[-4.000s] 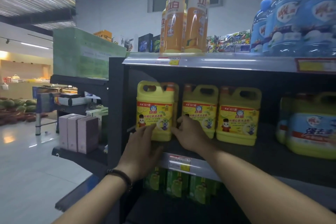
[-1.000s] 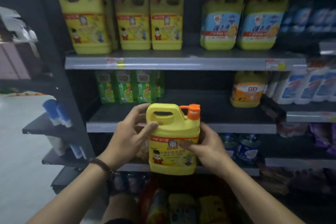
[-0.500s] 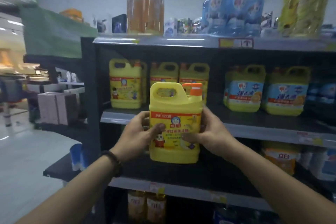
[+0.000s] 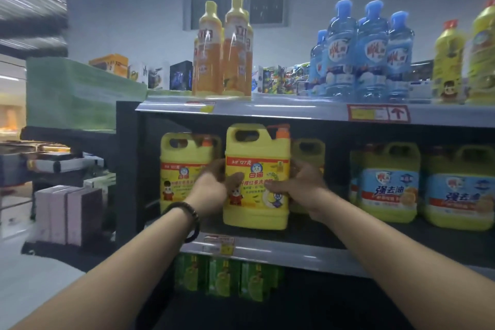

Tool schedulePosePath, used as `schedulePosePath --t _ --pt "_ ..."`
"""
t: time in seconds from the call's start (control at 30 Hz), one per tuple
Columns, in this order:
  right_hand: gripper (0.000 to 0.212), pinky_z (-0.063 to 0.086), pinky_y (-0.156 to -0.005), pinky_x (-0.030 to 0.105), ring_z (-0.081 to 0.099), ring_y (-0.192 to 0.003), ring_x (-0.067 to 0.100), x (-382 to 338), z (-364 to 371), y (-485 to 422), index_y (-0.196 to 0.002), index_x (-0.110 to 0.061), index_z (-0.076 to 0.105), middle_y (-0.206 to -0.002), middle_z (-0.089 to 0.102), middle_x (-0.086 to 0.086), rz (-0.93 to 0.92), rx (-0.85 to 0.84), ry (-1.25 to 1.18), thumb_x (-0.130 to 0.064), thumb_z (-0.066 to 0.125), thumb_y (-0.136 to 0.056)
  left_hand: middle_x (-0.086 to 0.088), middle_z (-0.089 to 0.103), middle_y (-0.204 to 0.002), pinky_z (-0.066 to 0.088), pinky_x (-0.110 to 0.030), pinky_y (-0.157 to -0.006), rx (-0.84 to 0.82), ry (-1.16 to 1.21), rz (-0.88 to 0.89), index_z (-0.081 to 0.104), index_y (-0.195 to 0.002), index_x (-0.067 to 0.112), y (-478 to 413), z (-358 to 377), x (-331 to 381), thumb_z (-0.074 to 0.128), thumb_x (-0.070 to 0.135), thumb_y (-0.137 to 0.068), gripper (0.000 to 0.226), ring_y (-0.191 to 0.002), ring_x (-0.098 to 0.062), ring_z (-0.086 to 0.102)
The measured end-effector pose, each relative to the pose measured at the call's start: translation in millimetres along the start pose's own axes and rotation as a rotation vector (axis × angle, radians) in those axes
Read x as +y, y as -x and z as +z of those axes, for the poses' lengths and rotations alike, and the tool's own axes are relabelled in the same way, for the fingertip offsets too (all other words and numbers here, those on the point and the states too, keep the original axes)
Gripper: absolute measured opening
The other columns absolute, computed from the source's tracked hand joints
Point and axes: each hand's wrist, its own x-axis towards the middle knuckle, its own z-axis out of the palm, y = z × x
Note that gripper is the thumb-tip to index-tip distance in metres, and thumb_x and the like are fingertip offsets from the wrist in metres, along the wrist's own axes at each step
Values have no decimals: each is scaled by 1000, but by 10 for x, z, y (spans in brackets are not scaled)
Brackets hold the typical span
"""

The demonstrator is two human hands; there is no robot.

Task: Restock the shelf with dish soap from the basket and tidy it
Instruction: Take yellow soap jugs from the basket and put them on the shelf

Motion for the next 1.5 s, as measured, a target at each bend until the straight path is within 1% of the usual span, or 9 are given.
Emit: schedulePosePath --t 0.13,0.23,0.47,0.63,0.77,0.87,1.1,1.27,1.5 --pt "49 64 -94 54 80 -101 20 394 114 -298 -116 -18 72 -107 83 1 -66 35 0 -1 94 -75 7 68 -124 52 -30 -81 78 -271 7 57 -133 28 -228 99 -320 69 25 -97 38 -101 -14 63" --pt "54 63 -96 53 78 -106 15 642 137 -498 -123 -25 70 -113 82 -4 -70 46 36 -9 94 -78 6 66 -120 48 -33 -95 10 -386 -4 61 -127 22 -242 195 -514 64 20 -100 28 -111 -18 61" --pt "53 58 -102 45 73 -111 17 686 199 -748 -124 -25 70 -119 79 -5 -97 104 356 -32 95 -78 -8 62 -141 51 -39 -105 -22 -492 23 48 -139 13 -340 327 -808 58 6 -92 49 -129 -32 59" --pt "54 53 -99 35 69 -118 22 605 214 -745 -130 -20 65 -126 75 0 -55 65 502 -33 91 -84 -15 62 -136 55 -46 -100 -3 -550 6 42 -138 1 -364 357 -832 60 6 -91 50 -122 -35 61" --pt "43 51 -101 34 67 -122 24 466 138 -595 -131 -20 66 -129 73 2 -50 -28 589 -29 83 -93 -10 65 -131 53 -36 -91 58 -605 15 53 -129 13 -262 315 -822 59 6 -95 36 -117 -31 64" --pt "22 50 -82 27 68 -107 18 414 79 -311 -112 -28 68 -105 72 -8 -93 15 559 -31 80 -95 -4 62 -133 55 -39 -95 111 -657 102 54 -137 21 -24 316 -770 64 16 -94 44 -120 -29 63" --pt "16 48 -69 23 67 -87 6 592 -159 794 -111 -21 71 -90 70 -9 -169 104 395 -30 76 -98 9 59 -93 55 -40 -69 202 -641 349 58 -94 32 1003 667 -681 62 31 -96 4 -83 -18 61" --pt "9 53 -67 29 65 -70 11 1124 -431 1791 -96 -28 71 -75 69 -6 -196 122 406 -23 79 -96 9 63 -96 55 -37 -69 0 -559 288 56 -107 36 1823 1124 -1149 60 33 -90 18 -84 -19 64" --pt "10 50 -66 18 67 -77 -1 2565 -700 3260 -95 -37 65 -84 72 -11 274 28 465 -33 73 -100 16 57 -111 54 -39 -81 -463 -754 164 53 -108 38 2988 1863 -2273 52 43 -93 16 -100 -16 63"
